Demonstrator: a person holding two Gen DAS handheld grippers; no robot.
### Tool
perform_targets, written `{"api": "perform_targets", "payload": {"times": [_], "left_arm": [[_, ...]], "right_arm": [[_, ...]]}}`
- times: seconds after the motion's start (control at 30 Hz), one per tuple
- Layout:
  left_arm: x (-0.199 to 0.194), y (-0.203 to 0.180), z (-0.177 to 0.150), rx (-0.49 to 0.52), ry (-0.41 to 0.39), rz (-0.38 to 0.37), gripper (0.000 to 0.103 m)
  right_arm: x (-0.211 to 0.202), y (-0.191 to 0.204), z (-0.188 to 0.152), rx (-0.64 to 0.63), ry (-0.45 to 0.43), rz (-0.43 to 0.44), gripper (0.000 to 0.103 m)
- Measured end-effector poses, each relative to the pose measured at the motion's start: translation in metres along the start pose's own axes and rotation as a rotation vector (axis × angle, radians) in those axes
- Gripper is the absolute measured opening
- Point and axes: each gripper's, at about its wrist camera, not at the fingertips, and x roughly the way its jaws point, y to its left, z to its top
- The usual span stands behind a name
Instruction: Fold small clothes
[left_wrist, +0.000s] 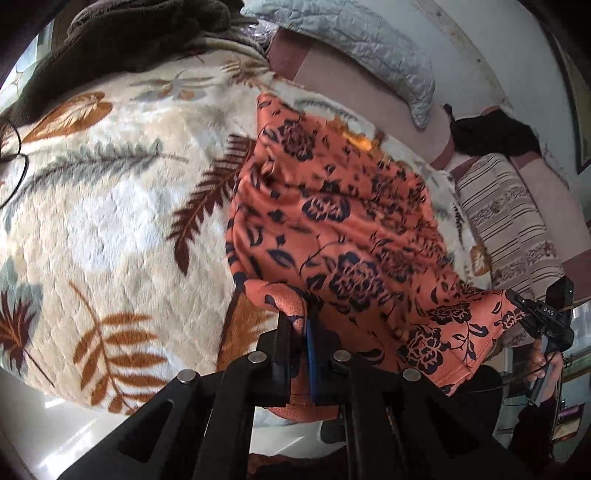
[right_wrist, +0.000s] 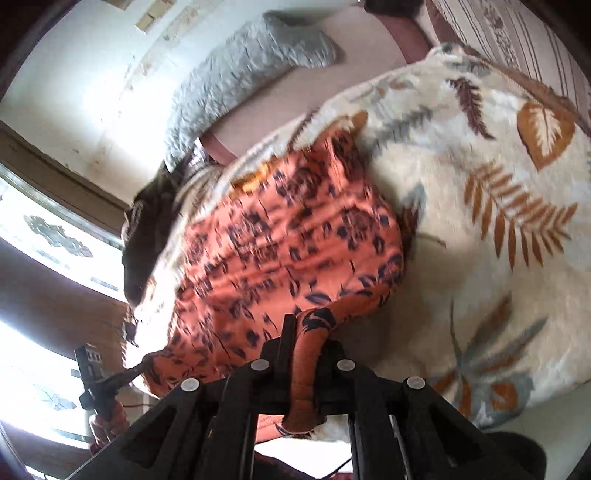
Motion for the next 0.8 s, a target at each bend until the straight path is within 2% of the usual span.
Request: {"api": "perform_targets", "payload": {"times": [0.13,0.2,0.3,0.37,0.43,0.53,0.6,0.67,0.7,0.73,0.8], "left_arm": [[-0.013,-0.007,0.081,-0.001,-0.073,-0.032,0.007],[-0.010,-0.003,0.120,0.001,-0.095,-0.012,0.007],[0.021,0.008,0.176,-0.031,-0.088,0.010,0.007],[0.058,0.016,0.206,-0.050,-0.067,0.049,0.007],[0.101,0.029,0.221,-0.074,-0.042,0.095,0.007],[0.162,0.059,0.227,-0.152,0.019,0.136,0.008],[0.182,0.080,0.225,-0.220,0.032,0.072,0.011],[0.179,0.098,0.219,-0.323,-0.010,-0.041,0.011],[0.175,0.106,0.217,-0.369,-0.023,-0.090,0.011],[0.169,0.112,0.215,-0.409,-0.043,-0.129,0.011],[0.145,0.114,0.207,-0.448,-0.127,-0.149,0.014]], "right_arm": [[0.007,0.012,0.071,0.039,-0.130,0.006,0.007],[0.021,0.006,0.109,0.088,-0.175,0.024,0.007],[0.064,-0.011,0.168,0.185,-0.205,0.043,0.007],[0.106,-0.028,0.195,0.266,-0.205,0.073,0.007],[0.152,-0.048,0.212,0.325,-0.192,0.087,0.010],[0.214,-0.089,0.212,0.477,-0.147,0.101,0.012],[0.238,-0.116,0.206,0.558,-0.131,0.116,0.020],[0.245,-0.143,0.198,0.661,-0.155,0.225,0.021],[0.243,-0.153,0.194,0.705,-0.169,0.269,0.029],[0.235,-0.160,0.192,0.735,-0.187,0.263,0.059],[0.212,-0.164,0.190,0.728,-0.275,0.297,0.076]]}}
